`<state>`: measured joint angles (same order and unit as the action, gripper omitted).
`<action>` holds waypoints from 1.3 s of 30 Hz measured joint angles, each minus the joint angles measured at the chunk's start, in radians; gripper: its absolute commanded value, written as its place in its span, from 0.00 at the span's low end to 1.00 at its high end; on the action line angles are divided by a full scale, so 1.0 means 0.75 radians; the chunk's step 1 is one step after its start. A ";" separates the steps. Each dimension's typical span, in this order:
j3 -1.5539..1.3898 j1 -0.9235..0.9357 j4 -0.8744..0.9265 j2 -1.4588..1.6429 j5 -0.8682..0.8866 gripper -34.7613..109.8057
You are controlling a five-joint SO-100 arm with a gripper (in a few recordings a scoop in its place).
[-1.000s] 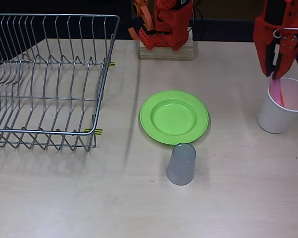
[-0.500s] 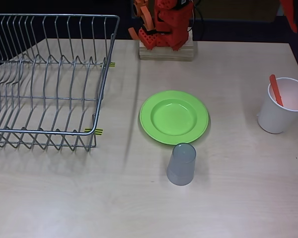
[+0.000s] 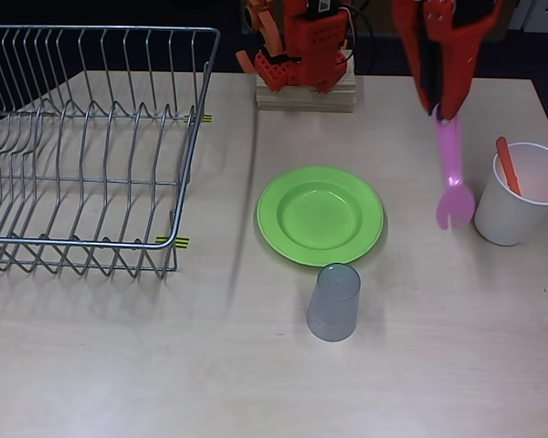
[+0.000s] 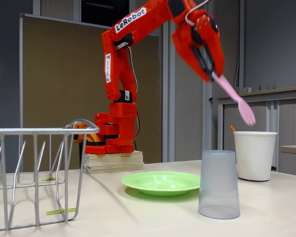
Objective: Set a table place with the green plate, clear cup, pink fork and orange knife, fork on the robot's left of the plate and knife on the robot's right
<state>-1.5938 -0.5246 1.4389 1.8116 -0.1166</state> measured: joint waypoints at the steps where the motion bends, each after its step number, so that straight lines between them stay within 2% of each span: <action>1: -0.084 0.010 -0.067 0.004 0.014 0.24; 11: -0.642 0.033 -0.587 0.010 0.229 0.24; 28: -1.055 -0.194 -0.996 -0.063 0.654 0.24; 39: -1.315 -0.221 -1.268 -0.059 0.679 0.26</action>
<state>-2.5802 -0.6903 0.4878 1.7671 0.3927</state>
